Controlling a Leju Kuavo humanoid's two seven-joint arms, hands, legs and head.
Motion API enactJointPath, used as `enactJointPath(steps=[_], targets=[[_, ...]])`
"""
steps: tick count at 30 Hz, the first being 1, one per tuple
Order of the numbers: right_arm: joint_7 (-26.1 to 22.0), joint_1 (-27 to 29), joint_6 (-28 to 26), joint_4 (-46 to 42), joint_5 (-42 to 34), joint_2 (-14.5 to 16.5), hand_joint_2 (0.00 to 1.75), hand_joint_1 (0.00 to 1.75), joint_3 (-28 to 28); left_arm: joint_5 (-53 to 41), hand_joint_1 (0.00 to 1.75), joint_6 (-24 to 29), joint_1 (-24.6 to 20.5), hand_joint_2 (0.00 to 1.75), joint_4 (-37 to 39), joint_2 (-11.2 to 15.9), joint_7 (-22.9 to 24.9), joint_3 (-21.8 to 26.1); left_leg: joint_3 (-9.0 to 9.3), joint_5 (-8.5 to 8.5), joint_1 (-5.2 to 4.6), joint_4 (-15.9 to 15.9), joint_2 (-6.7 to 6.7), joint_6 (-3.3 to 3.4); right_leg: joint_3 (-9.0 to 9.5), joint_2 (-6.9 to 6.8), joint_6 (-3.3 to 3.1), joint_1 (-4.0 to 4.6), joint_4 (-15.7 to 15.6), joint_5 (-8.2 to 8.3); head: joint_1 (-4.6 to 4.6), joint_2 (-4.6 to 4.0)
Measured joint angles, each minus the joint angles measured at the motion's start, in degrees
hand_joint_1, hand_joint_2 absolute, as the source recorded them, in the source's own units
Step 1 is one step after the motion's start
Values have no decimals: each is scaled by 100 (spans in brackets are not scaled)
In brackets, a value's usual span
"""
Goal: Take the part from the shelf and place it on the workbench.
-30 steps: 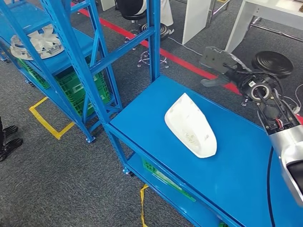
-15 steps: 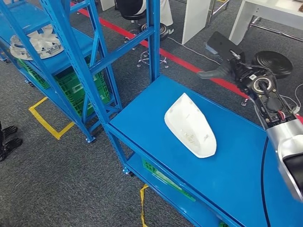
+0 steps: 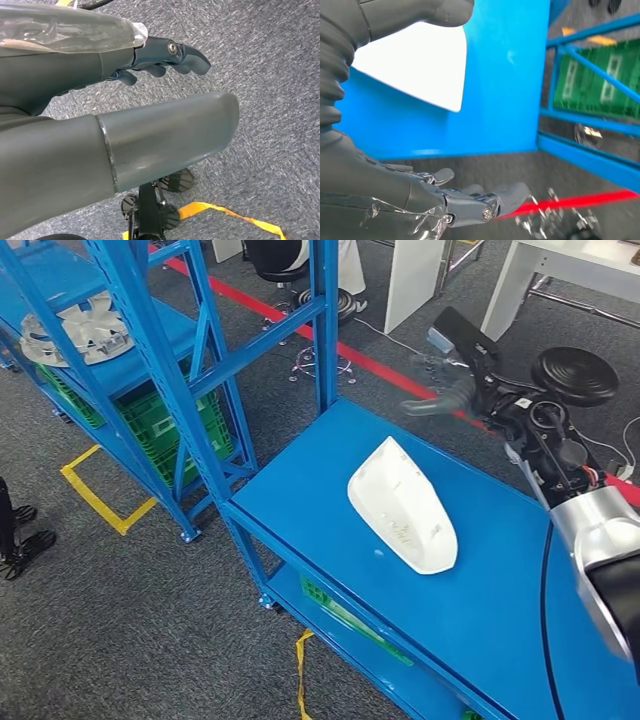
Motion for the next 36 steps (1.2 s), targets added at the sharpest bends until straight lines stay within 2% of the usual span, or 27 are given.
enactJointPath(steps=[6, 13, 24, 36], targets=[[543, 173, 21, -41, -662, -2, 175, 0, 106, 64, 0, 3, 14, 0, 0, 0, 4, -2, 3, 0, 0, 1, 1, 0, -1, 2, 0, 0, 0, 0, 0, 0], [1207, 596, -232, -612, -1213, -129, 175, 0, 150, 91, 0, 9, 47, 0, 1, 3, 3, -2, 6, 0, 1, 2, 3, 0, 0, 5, 0, 0, -1, 0, 1, 0], [1423, 1022, -479, -1264, -1372, -406, 175, 0, 157, 61, 0, -14, 42, 0, 0, 16, 8, -13, 9, 0, 1, 2, 4, 0, 2, 5, 0, -1, -2, 0, 1, 0], [1237, 1187, -369, -1446, -786, -722, 175, 0, 156, 106, 0, -7, 41, 0, 0, 28, 35, -88, 8, 0, 0, 2, 4, 0, 3, 5, 0, -1, -3, 0, 3, 0]])
